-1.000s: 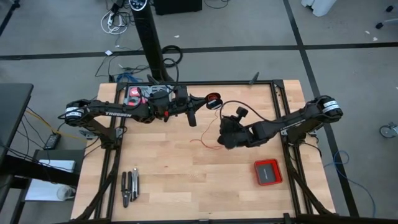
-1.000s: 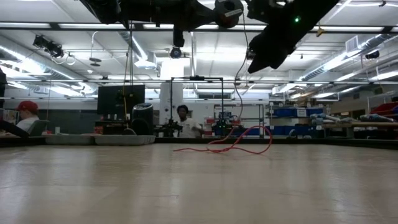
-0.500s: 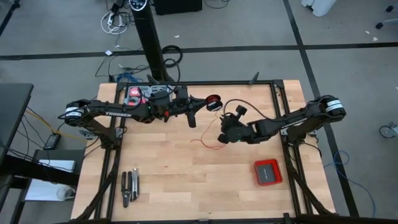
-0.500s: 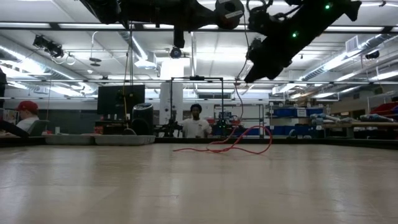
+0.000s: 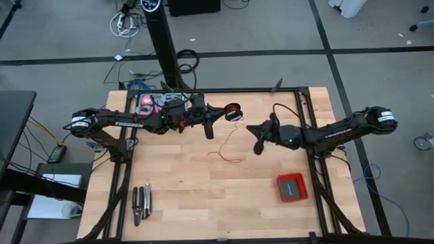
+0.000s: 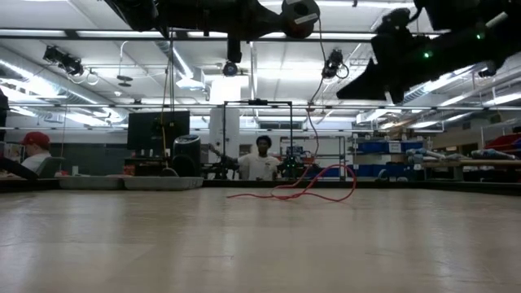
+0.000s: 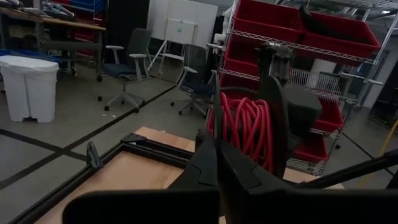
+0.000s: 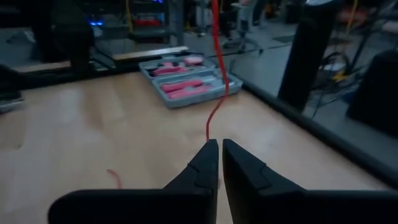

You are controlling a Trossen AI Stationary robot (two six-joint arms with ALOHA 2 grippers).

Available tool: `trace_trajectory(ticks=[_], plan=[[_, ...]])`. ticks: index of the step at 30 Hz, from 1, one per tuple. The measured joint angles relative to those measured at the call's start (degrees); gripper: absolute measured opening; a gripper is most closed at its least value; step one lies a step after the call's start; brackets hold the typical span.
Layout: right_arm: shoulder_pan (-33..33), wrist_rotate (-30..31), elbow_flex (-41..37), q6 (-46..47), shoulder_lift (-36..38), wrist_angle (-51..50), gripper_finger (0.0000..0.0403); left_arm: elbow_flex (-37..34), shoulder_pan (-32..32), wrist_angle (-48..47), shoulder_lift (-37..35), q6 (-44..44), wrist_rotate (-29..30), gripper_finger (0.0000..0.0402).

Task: Coil cords
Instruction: Coil the red wire onto the spool

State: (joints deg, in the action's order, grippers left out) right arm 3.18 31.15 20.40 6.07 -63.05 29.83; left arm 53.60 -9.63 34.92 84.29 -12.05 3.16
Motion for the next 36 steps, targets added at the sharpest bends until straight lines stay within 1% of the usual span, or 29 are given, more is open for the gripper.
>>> trace_trajectory(ticks=[3, 7, 10, 12, 15, 18, 25, 31, 36], plan=[[-0.57, -2.57, -1.03, 1.59, 0.11, -0.53, 0.0027, 0.00, -0.02, -0.17, 0.00, 0.16, 0.00, 0.0000], [-0.80, -4.90, -1.00, 1.02, -0.28, -0.54, 0.0037, 0.00, -0.02, -0.67, 0.00, 1.31, 0.66, 0.0000], [-2.67, -6.34, -0.96, 0.18, -0.28, -0.28, 0.0044, 0.00, -0.02, -1.67, 0.00, 1.33, 1.56, 0.0000], [-4.68, -9.70, -0.94, -0.15, -0.28, 0.68, 0.0048, 0.00, -0.04, -2.16, 0.00, 1.33, 2.48, 0.0000], [-8.13, -16.82, -0.92, -0.18, -0.28, 1.84, 0.0054, 0.00, -0.13, -2.17, 0.00, 1.33, 3.48, 0.0000], [-10.79, -20.13, -0.92, -2.58, -0.28, 3.62, 0.0059, 0.00, -0.13, -1.83, 0.00, 1.33, 4.71, 0.0000], [-13.48, -20.46, -0.87, -12.69, -0.77, 10.69, 0.0067, 0.00, -0.13, -1.78, 0.00, 1.33, 5.97, 0.0000], [-14.01, -20.51, -0.87, -14.45, -3.08, 13.83, 0.0071, 0.00, -0.04, -1.97, 0.00, 3.04, 5.95, 0.0000], [-13.94, -20.69, -0.90, -16.26, -5.59, 16.82, 0.0070, -0.02, 0.37, -2.25, 0.02, 6.21, 5.90, 0.0000]])
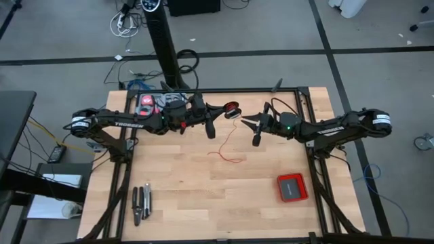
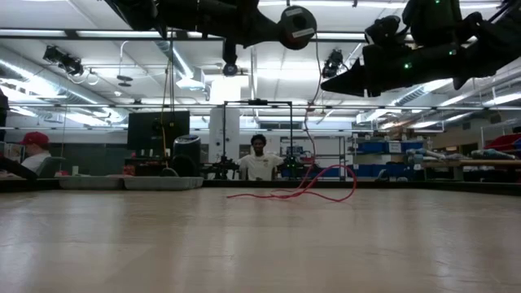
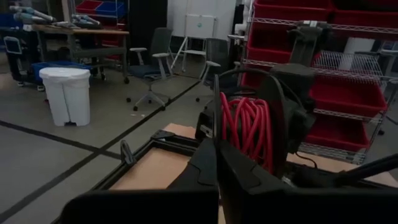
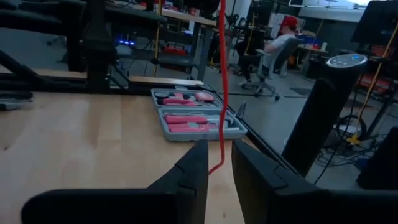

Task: Coil cords
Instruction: Coil the red wire onto the spool

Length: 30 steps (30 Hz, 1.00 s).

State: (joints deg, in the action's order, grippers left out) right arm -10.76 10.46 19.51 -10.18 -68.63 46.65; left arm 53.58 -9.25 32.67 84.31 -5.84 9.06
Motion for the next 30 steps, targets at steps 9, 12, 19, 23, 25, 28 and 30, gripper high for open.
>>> trace_trajectory(ticks=[9, 12, 19, 23, 25, 28, 30], plan=[[-0.07, 0.78, 0.00, -2.77, -3.37, 4.02, 0.0070, 0.00, 0.00, 0.41, 0.00, 1.32, -0.03, 0.0000], [-0.14, 1.46, 0.04, -3.98, -5.05, 7.36, 0.0065, 0.00, -0.02, 0.41, 0.00, 2.35, -0.04, 0.0000], [-0.92, 1.67, 0.03, -4.08, -7.83, 9.46, 0.0055, 0.00, 0.00, 0.55, 0.00, 2.69, -0.04, 0.0000], [-1.35, 1.64, 0.32, -4.12, -8.20, 10.42, 0.0050, 0.00, -0.02, 0.66, 0.00, 2.69, -0.07, 0.0000], [-1.46, 1.68, 1.33, -4.84, -8.20, 10.36, 0.0048, 0.00, -0.02, 0.97, 0.00, 2.69, -0.07, 0.0000], [-1.49, 1.67, 3.44, -7.30, -8.19, 9.80, 0.0047, 0.00, -0.02, 2.54, 0.00, 4.39, -0.07, 0.0000], [-1.53, 1.65, 4.95, -8.85, -8.18, 8.76, 0.0043, 0.00, -0.02, 4.04, 0.00, 7.26, 0.06, 0.0000]])
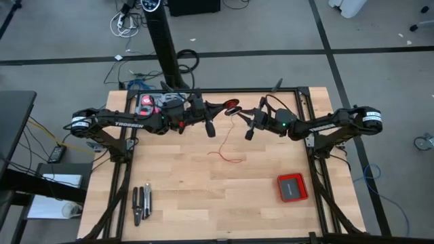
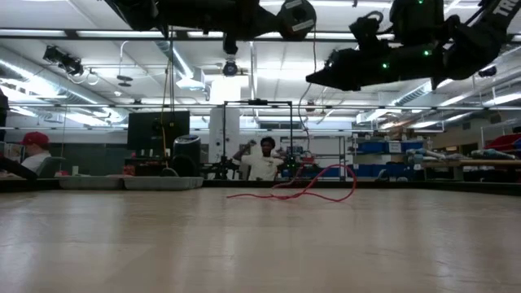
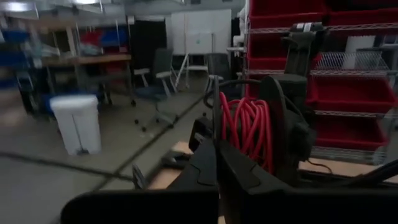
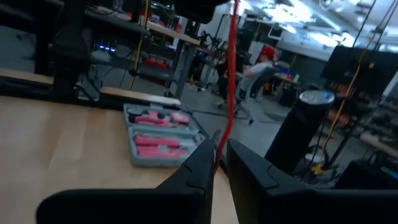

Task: Coil cords
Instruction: Coil the red wire onto the spool

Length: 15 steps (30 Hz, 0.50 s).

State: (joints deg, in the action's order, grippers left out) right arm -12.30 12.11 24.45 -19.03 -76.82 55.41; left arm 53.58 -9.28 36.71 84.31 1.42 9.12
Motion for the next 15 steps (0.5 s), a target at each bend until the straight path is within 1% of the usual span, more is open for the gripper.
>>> trace_trajectory(ticks=[4, 5, 8, 12, 15], plan=[[-0.56, -0.08, 1.69, -1.87, 0.02, -0.08, 0.0010, 0.00, 0.01, 3.00, 0.00, 1.39, 0.20, 0.0000], [-0.72, -0.08, 1.82, -1.88, 0.02, -0.09, 0.0006, 0.00, 0.00, 3.03, 0.00, 1.39, 0.20, 0.0000], [-1.31, -0.08, 1.92, -0.65, 0.04, -0.62, 0.0006, -0.02, 0.02, 2.66, 0.02, 0.92, 0.73, 0.0000], [-1.64, -0.08, 1.92, 1.81, 0.04, -2.12, 0.0004, -0.02, 0.01, 2.82, 0.02, -1.42, 4.39, 0.0000], [-1.64, -0.08, 1.92, 1.90, 0.04, -2.86, 0.0002, -0.02, 0.00, 2.63, 0.02, -1.84, 6.20, 0.0000]])
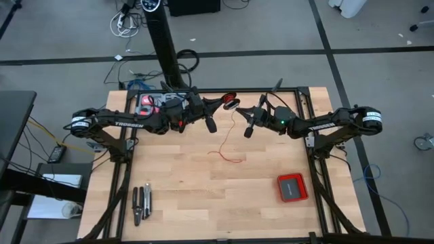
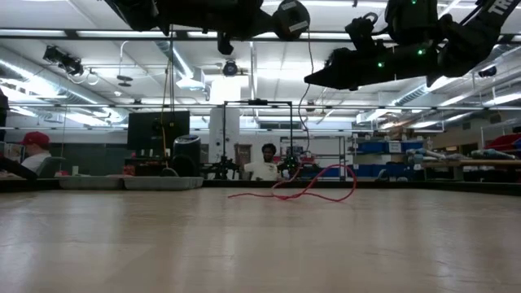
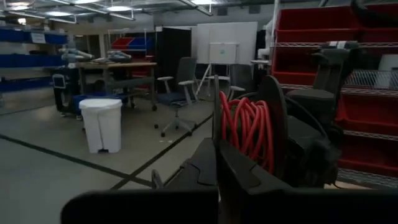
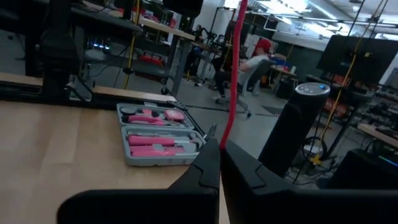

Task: Coil cords
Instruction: Coil the red wire onto the spool

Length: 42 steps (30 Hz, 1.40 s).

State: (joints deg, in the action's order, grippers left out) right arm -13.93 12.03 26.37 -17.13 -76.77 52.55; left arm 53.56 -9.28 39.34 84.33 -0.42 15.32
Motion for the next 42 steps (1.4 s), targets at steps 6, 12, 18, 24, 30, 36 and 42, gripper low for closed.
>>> trace_trajectory(ticks=[6, 12, 18, 24, 30, 36, 42], plan=[[-0.02, 0.39, 2.77, 2.44, 0.00, -6.00, 0.0001, 0.00, 0.00, 0.50, 0.47, -2.90, 0.29, 0.0000], [1.06, 0.39, 8.91, 1.69, -3.23, -11.17, 0.0001, 0.00, 0.01, 4.78, 3.71, -4.48, 1.59, 0.0000], [2.92, 0.19, 10.70, -1.24, -8.35, -10.76, 0.0000, -1.93, -0.02, 9.04, 6.78, -4.18, 5.11, 0.0000], [3.02, -0.09, 12.27, -2.05, -10.69, -10.57, 0.0000, -5.73, -0.25, 14.24, 7.10, -2.76, 12.55, 0.0000], [3.29, 1.70, 14.25, -2.28, -10.73, -11.11, 0.0000, -7.02, -0.80, 13.25, 7.10, -1.01, 13.74, 0.0000], [3.04, -0.42, 22.46, 0.86, -10.74, -31.06, 0.0002, -7.02, -1.02, 11.76, 7.43, 4.45, 13.55, 0.0000], [3.02, -1.79, 24.94, 0.51, -11.19, -35.59, 0.0001, -7.02, -2.59, 11.36, 8.83, 0.53, 13.59, 0.0000]])
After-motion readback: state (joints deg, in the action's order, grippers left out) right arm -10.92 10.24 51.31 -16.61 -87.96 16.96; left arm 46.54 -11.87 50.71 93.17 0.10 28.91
